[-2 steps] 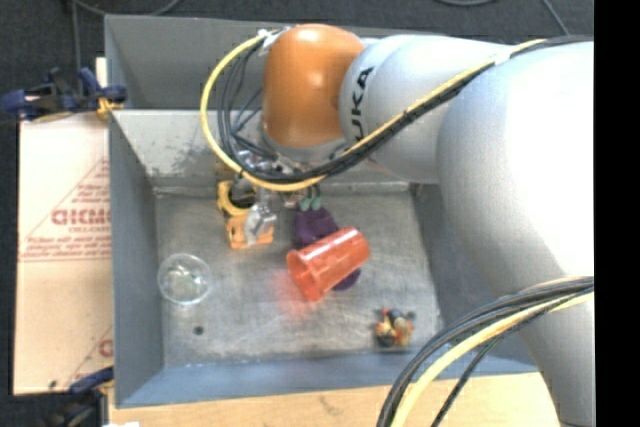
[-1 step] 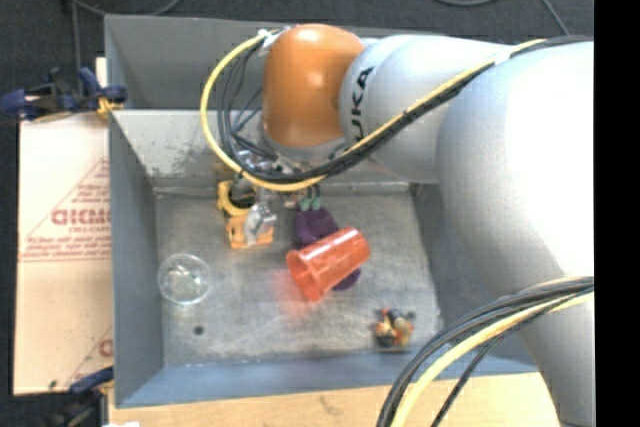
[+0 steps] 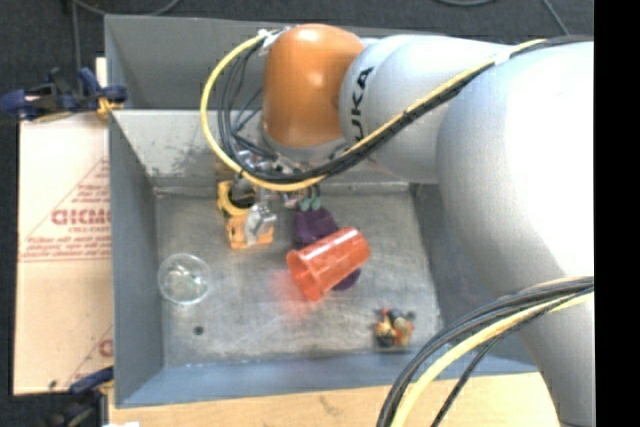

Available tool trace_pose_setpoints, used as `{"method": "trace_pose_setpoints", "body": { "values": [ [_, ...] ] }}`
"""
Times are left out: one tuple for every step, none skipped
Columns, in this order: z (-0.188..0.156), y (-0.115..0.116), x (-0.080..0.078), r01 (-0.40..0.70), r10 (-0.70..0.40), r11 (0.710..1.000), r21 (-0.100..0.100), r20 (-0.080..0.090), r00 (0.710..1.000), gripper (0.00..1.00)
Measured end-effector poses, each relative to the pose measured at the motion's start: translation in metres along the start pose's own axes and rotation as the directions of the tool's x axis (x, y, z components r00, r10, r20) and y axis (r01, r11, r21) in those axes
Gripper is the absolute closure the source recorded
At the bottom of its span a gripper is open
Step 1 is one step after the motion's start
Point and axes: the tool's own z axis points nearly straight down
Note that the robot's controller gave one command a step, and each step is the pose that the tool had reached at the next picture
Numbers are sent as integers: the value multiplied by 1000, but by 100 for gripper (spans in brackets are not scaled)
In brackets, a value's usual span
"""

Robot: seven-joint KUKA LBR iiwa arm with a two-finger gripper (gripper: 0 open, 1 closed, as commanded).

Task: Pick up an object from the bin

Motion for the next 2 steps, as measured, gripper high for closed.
{"method": "trace_pose_setpoints", "body": {
  "values": [
    [0, 0, 0, 0, 0, 1000, 0, 0, 1000, 100],
    [0, 0, 0, 0, 0, 1000, 0, 0, 1000, 100]
  ]
}}
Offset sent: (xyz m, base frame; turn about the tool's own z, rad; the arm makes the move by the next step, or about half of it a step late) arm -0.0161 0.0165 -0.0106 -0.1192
